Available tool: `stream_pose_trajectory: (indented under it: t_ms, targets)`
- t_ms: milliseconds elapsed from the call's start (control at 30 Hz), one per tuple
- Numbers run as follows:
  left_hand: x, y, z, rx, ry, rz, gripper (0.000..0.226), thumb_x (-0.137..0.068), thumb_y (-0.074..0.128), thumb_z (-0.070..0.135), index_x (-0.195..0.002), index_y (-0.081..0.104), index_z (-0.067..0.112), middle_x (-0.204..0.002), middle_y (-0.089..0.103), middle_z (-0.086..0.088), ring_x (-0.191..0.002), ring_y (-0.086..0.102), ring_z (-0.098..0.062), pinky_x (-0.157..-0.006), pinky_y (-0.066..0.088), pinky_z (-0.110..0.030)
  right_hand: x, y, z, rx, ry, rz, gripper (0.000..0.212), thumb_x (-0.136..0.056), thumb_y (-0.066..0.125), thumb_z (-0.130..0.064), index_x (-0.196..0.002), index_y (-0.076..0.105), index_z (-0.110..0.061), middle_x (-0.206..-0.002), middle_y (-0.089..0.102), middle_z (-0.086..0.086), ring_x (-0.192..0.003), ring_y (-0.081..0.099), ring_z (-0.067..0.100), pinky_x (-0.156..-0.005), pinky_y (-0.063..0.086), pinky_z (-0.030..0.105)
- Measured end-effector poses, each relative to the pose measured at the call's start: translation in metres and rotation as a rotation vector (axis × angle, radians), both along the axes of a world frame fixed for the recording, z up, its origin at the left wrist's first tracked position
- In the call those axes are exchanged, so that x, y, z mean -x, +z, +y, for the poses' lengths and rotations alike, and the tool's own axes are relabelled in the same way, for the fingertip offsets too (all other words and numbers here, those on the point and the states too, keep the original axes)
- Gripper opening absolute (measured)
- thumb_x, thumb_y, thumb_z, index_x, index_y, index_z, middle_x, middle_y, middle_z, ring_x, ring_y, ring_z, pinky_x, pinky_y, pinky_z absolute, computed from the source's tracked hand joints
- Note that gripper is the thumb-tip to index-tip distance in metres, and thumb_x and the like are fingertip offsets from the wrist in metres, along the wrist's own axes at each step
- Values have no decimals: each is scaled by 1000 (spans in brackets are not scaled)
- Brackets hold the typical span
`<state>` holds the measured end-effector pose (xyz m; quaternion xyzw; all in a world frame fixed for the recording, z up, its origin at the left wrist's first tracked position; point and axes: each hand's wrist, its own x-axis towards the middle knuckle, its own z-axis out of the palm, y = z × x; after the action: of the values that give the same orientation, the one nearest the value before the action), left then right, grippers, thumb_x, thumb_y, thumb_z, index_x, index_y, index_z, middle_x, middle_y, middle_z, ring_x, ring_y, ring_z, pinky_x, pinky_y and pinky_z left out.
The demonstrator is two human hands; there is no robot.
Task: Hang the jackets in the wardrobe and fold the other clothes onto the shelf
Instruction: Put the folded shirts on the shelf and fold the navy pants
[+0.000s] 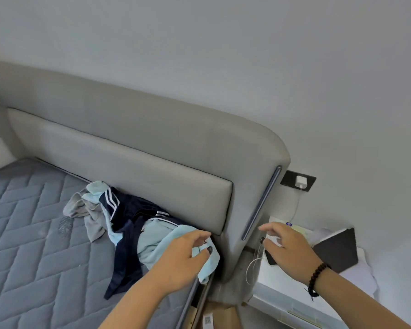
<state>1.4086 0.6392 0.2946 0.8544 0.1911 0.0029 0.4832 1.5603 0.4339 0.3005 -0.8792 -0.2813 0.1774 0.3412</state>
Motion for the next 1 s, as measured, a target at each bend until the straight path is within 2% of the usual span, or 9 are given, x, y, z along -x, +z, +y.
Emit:
stream_pose_trajectory:
  t_ms: [133,300,433,633,733,800,833,933,1000]
  targets:
    - [-11,-25,29,68,54,53,38,-97,53,19,-134,51,25,-127,55,18,-120,48,6,-102,38,-13,-12,-22,42,39,64,19,24,-91,54,-17,-107,56,-34,-111,55,-17,-106,50,0,-87,36,9]
    - [-33,-54,80,125,59,111,34,-96,55,19,-129,54,28,-121,57,20,-116,50,7,-98,40,-12,-22,-50,88,80,75,99,22,-92,54,-23,-103,53,-41,-112,49,-29,-108,45,-8,-98,34,15]
    - [-58,-81,131,108,34,150,31,-96,55,22,-124,53,32,-120,56,22,-112,50,9,-95,38,-9,-29,-76,122,98,20,129,21,-91,55,-22,-100,53,-41,-109,50,-29,-100,44,-12,-89,32,8]
    - [-96,-157,208,217,143,254,27,-92,57,12,-117,61,23,-118,64,8,-107,60,-3,-91,46,-19,-54,-123,176,151,44,111,20,-90,54,-26,-93,52,-46,-104,52,-27,-99,47,-13,-79,32,-2]
    - [-118,-199,237,179,198,284,33,-92,57,12,-125,58,18,-126,60,4,-106,58,-6,-84,41,-13,-76,-148,200,146,20,106,19,-91,54,-24,-101,54,-40,-108,52,-24,-99,48,-11,-79,32,-2]
    - [-130,-224,253,148,257,303,40,-93,56,13,-134,52,14,-132,56,2,-111,55,-13,-88,38,-19,-85,-165,215,144,16,137,19,-92,54,-21,-106,57,-34,-111,53,-21,-102,49,-6,-84,34,2]
    - [-134,-235,259,142,285,313,43,-94,55,13,-136,50,14,-132,56,2,-108,56,-14,-85,39,-20,-87,-173,220,144,10,154,20,-92,54,-20,-107,58,-33,-112,54,-20,-105,49,-4,-87,35,6]
    - [-148,-270,269,115,347,304,45,-92,54,9,-136,51,17,-125,59,3,-70,52,-2,-59,39,-13,-92,-199,230,158,19,171,22,-92,53,-20,-107,57,-35,-111,53,-23,-107,49,-4,-87,36,8]
    - [-158,-292,276,102,384,300,45,-90,54,7,-133,53,19,-131,55,-4,-63,49,-1,-52,39,-13,-96,-213,235,173,37,162,21,-92,52,-22,-105,55,-39,-110,51,-27,-108,47,-7,-85,34,5]
